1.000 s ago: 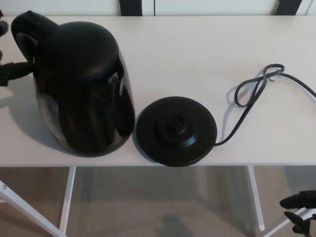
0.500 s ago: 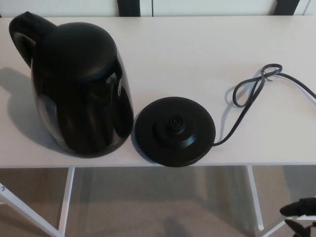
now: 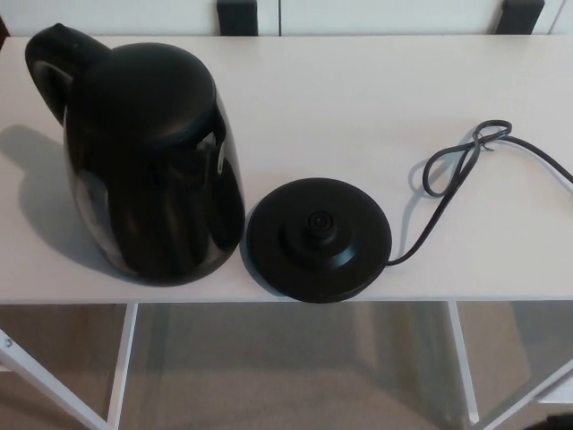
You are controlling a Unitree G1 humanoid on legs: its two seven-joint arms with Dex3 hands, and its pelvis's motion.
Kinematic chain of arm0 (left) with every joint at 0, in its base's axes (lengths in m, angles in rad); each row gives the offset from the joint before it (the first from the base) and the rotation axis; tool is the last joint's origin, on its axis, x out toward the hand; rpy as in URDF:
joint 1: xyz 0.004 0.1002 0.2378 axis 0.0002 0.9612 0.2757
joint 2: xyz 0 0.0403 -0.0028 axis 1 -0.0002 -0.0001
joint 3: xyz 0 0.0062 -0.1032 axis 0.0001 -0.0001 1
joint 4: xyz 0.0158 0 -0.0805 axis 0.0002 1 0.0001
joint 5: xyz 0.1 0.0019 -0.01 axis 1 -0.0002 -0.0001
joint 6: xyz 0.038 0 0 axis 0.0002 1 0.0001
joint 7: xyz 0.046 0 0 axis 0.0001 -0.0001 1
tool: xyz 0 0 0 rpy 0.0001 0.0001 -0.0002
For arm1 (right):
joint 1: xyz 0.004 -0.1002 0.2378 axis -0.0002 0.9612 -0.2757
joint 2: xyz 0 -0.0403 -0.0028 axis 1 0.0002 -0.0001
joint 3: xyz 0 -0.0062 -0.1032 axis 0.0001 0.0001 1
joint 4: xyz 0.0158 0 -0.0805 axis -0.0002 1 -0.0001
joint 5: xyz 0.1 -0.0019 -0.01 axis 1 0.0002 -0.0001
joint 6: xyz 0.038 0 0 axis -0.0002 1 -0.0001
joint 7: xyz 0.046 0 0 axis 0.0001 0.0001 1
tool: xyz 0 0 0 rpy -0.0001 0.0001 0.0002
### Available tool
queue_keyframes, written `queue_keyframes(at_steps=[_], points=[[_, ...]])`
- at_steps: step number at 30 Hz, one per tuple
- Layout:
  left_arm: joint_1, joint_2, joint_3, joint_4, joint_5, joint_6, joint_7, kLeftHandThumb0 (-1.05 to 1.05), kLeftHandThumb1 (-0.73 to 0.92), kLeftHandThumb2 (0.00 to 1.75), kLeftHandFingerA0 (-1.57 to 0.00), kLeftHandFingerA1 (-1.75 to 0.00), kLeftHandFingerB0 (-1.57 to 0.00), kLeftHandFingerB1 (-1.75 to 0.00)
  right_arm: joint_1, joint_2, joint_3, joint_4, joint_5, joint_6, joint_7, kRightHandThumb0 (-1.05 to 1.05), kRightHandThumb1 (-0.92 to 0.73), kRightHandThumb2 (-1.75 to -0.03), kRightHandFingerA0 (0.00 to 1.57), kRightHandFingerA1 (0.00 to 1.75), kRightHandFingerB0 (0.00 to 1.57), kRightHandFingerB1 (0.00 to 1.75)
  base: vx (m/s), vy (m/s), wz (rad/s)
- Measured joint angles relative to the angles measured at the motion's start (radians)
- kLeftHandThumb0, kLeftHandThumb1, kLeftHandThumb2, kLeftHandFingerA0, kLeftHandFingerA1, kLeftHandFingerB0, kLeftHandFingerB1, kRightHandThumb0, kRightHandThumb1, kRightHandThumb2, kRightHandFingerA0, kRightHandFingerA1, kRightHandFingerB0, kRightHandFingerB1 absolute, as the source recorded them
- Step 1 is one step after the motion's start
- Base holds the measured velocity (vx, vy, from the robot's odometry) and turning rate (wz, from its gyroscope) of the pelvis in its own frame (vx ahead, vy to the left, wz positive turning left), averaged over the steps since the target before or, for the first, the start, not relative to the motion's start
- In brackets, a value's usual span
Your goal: The robot walk towards a table in front and uses its left hand to pick up the pot from the base and places it on the table
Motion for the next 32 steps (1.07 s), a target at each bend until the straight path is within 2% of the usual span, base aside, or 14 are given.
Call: queue_keyframes(at_steps=[4,5,8,9,10,18,20,21,22,25,26,27,31,32], points=[[0.153,-0.150,0.042,0.085,-0.011,-0.052,0.067,-0.61,0.78,0.65,-0.04,-0.28,-0.07,-0.24,0.027,0.006,0.011,0.019,-0.003,0.001,-0.005,-0.63,-0.67,-0.62,0.89,0.55,0.76,0.43,0.00,0.000,0.00],[0.178,-0.192,0.032,0.097,-0.009,-0.066,0.089,-0.61,0.59,0.94,0.00,-0.31,-0.03,-0.27,0.031,0.008,0.010,0.024,-0.002,0.002,-0.007,-0.64,-0.68,-0.62,0.88,0.55,0.74,0.43,0.00,0.000,0.00],[0.212,-0.294,-0.028,0.101,0.005,-0.096,0.132,-0.66,0.55,0.91,0.00,-0.20,-0.08,-0.26,0.028,0.017,0.007,0.028,-0.001,0.003,-0.011,-0.66,-0.69,-0.62,0.82,0.52,0.69,0.41,0.00,0.000,0.04],[0.213,-0.319,-0.052,0.099,0.010,-0.104,0.143,-0.61,0.71,0.61,-0.02,-0.27,-0.10,-0.26,0.025,0.019,0.005,0.028,0.000,0.003,-0.012,-0.67,-0.69,-0.62,0.80,0.51,0.69,0.40,0.00,0.000,0.00],[0.213,-0.335,-0.073,0.093,0.015,-0.110,0.152,-0.65,0.53,0.88,-0.03,-0.34,-0.03,-0.24,0.024,0.021,0.002,0.029,0.001,0.003,-0.013,-0.72,-0.70,-0.62,0.75,0.50,0.65,0.40,0.00,0.000,0.00],[0.147,-0.401,-0.292,0.047,0.086,-0.143,0.228,-0.58,0.50,0.86,-0.02,-0.32,-0.03,-0.31,0.032,0.023,-0.040,0.031,0.015,-0.006,-0.022,-0.79,-0.75,-0.63,0.60,0.49,0.48,0.40,0.00,0.000,0.00],[0.116,-0.417,-0.314,0.053,0.088,-0.140,0.239,-0.57,0.68,0.61,-0.02,-0.26,-0.10,-0.24,0.041,0.029,-0.051,0.031,0.021,-0.014,-0.025,-0.88,-0.65,-1.03,0.54,0.59,0.37,0.50,0.00,0.000,0.00],[0.101,-0.427,-0.323,0.060,0.088,-0.139,0.245,-0.57,0.68,0.61,-0.02,-0.26,-0.10,-0.24,0.046,0.032,-0.060,0.031,0.025,-0.020,-0.026,-0.88,-0.65,-1.03,0.54,0.59,0.37,0.50,0.00,0.000,0.00],[0.090,-0.435,-0.330,0.066,0.088,-0.135,0.248,-0.58,0.69,0.62,-0.03,-0.25,-0.09,-0.23,0.050,0.034,-0.069,0.031,0.030,-0.025,-0.027,-0.82,-0.77,-0.63,0.57,0.50,0.40,0.41,0.00,0.000,0.00],[0.068,-0.453,-0.339,0.083,0.085,-0.123,0.254,-0.59,0.64,0.59,-0.03,-0.31,-0.11,-0.27,0.063,0.037,-0.092,0.029,0.042,-0.037,-0.038,-0.81,-0.81,-0.64,0.55,0.51,0.37,0.41,0.00,0.000,0.00],[0.064,-0.462,-0.338,0.087,0.082,-0.118,0.257,-0.57,0.62,0.60,-0.03,-0.28,-0.12,-0.25,0.068,0.038,-0.097,0.028,0.044,-0.040,-0.042,-0.86,-0.67,-1.06,0.52,0.62,0.31,0.52,0.00,0.000,0.00],[0.063,-0.471,-0.339,0.090,0.081,-0.112,0.260,-0.57,0.60,0.61,-0.04,-0.31,-0.13,-0.28,0.072,0.039,-0.101,0.026,0.046,-0.044,-0.045,-0.82,-0.79,-0.64,0.58,0.53,0.40,0.45,0.00,0.000,0.00],[0.058,-0.500,-0.340,0.113,0.080,-0.108,0.274,-0.57,0.62,0.61,-0.06,-0.32,-0.14,-0.28,0.080,0.041,-0.111,0.025,0.052,-0.058,-0.048,-0.81,-0.79,-0.63,0.57,0.53,0.36,0.44,0.00,0.000,0.00],[0.059,-0.506,-0.341,0.119,0.080,-0.110,0.278,-0.34,0.44,0.98,-0.02,-0.52,0.00,-0.49,0.081,0.041,-0.113,0.024,0.055,-0.061,-0.048,-0.80,-0.79,-0.63,0.56,0.51,0.35,0.42,0.00,0.000,0.00]])
